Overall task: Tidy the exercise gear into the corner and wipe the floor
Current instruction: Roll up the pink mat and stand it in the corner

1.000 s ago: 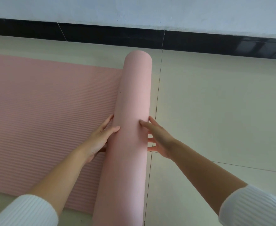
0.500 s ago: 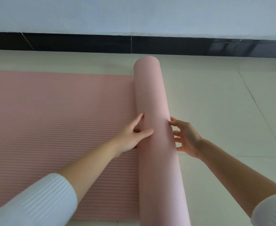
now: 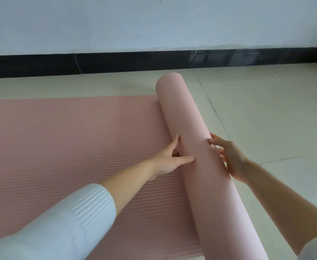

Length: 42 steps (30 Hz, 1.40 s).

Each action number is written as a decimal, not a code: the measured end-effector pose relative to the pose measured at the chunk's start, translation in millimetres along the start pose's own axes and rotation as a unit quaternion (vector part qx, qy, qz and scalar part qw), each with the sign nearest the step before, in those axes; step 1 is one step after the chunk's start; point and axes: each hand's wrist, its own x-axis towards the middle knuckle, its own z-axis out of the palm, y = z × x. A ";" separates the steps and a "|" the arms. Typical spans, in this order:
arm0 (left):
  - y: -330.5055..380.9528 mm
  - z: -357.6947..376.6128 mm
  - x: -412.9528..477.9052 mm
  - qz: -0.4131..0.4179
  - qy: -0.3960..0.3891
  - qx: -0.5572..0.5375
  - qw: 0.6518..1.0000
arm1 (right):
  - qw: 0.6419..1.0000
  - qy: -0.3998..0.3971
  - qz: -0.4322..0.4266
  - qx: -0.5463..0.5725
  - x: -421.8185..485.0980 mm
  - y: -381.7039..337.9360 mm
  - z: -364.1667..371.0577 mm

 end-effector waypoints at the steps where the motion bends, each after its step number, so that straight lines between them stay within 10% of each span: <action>1: 4.9 7.6 7.2 -0.005 -0.003 0.000 1.000 | 1.000 0.007 -0.007 -0.003 2.4 1.7 -8.8; 18: 31.3 76.5 45.2 0.014 0.113 -0.084 0.990 | 0.992 0.126 -0.015 -0.017 15.9 36.0 -48.8; 42: -14.3 -24.5 12.7 -0.085 0.114 0.110 0.984 | 0.988 0.032 -0.106 -0.111 -13.1 -10.3 10.7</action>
